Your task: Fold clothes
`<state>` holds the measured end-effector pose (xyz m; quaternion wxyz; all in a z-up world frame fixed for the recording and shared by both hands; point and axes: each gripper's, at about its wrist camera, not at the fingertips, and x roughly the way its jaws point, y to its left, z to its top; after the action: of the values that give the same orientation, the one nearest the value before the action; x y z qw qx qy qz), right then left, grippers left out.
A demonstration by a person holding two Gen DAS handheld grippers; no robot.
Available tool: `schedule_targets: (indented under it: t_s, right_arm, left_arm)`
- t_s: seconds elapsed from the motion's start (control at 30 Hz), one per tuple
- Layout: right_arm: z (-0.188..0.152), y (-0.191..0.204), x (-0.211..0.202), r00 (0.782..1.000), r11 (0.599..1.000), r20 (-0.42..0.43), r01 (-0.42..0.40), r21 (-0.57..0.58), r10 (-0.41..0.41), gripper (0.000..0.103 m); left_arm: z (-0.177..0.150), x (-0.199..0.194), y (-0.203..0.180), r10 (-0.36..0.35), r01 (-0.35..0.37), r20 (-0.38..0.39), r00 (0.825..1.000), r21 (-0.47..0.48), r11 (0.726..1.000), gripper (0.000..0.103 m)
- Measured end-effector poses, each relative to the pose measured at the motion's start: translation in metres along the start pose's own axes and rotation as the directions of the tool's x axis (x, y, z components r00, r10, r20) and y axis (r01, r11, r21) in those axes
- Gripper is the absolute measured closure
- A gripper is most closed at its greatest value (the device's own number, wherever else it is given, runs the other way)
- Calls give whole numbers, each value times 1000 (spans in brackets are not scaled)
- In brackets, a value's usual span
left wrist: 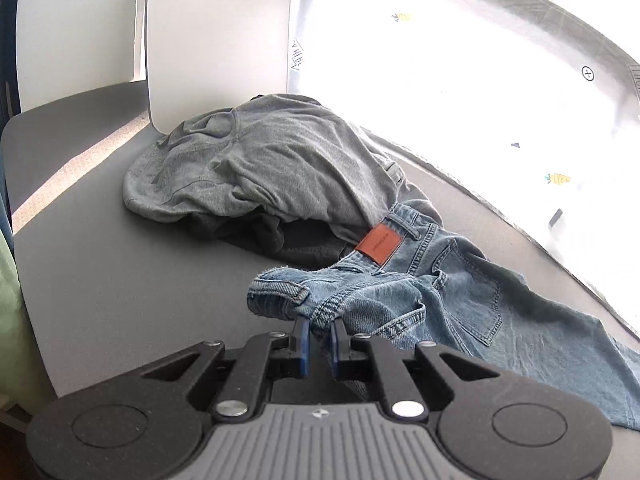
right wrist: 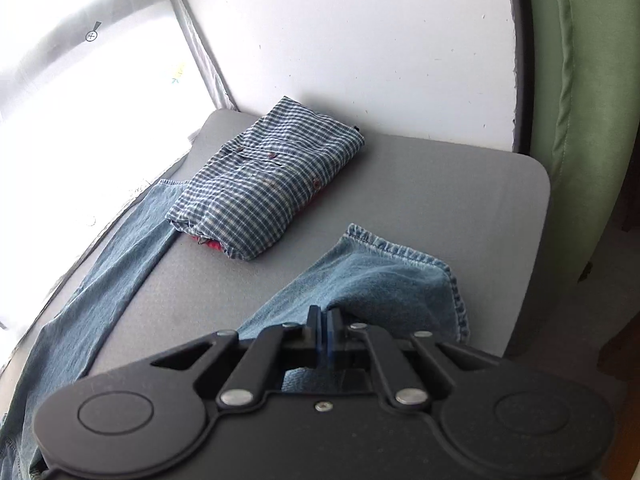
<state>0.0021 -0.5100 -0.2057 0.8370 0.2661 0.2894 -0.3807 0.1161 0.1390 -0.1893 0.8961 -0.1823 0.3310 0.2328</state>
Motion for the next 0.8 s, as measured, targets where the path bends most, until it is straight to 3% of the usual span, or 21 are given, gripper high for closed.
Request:
schedule_targets:
  t_s: [0.1, 0.17, 0.2, 0.27, 0.3, 0.37, 0.4, 0.47, 0.57, 0.73, 0.8]
  right_arm:
    - [3, 6, -7, 998, 992, 11, 70, -108, -69, 100]
    - [-8, 4, 14, 991, 979, -56, 113, -171, -124, 99]
    - [-17, 1, 26, 983, 973, -106, 126, -195, -149, 99]
    - [-36, -4, 44, 967, 954, -173, 139, -266, -189, 97]
    - [-47, -5, 50, 959, 939, -185, 151, -308, -215, 88]
    - [-60, -8, 51, 954, 922, -187, 157, -353, -233, 72]
    - [-62, -10, 48, 956, 923, -178, 157, -352, -231, 58]
    - [-59, -18, 39, 968, 942, -153, 148, -303, -201, 56]
    - [-47, -32, 24, 987, 969, -84, 115, -221, -136, 56]
    - [-8, -47, 43, 996, 971, -12, 87, -221, -92, 54]
    - [9, -55, 67, 996, 973, -25, 79, -216, -86, 54]
  left_arm:
    - [-3, -10, -6, 39, -39, 3, 999, 83, 996, 91]
    - [-16, 1, -5, 98, -94, -25, 995, 138, 986, 90]
    - [-27, 14, -2, 150, -139, -53, 987, 174, 975, 88]
    - [-49, 40, 6, 304, -267, -98, 948, 280, 922, 88]
    - [-53, 46, 14, 343, -297, -118, 932, 297, 908, 88]
    - [-52, 47, 36, 329, -288, -169, 929, 229, 930, 88]
    - [-50, 43, 45, 307, -275, -177, 935, 186, 943, 87]
    - [-44, 35, 58, 286, -264, -167, 944, 142, 954, 81]
    - [-39, 30, 49, 281, -258, -118, 953, 179, 949, 79]
    - [-43, 27, -7, 156, -129, -103, 982, 232, 964, 77]
    - [-53, 28, -38, 105, -70, -111, 988, 282, 957, 68]
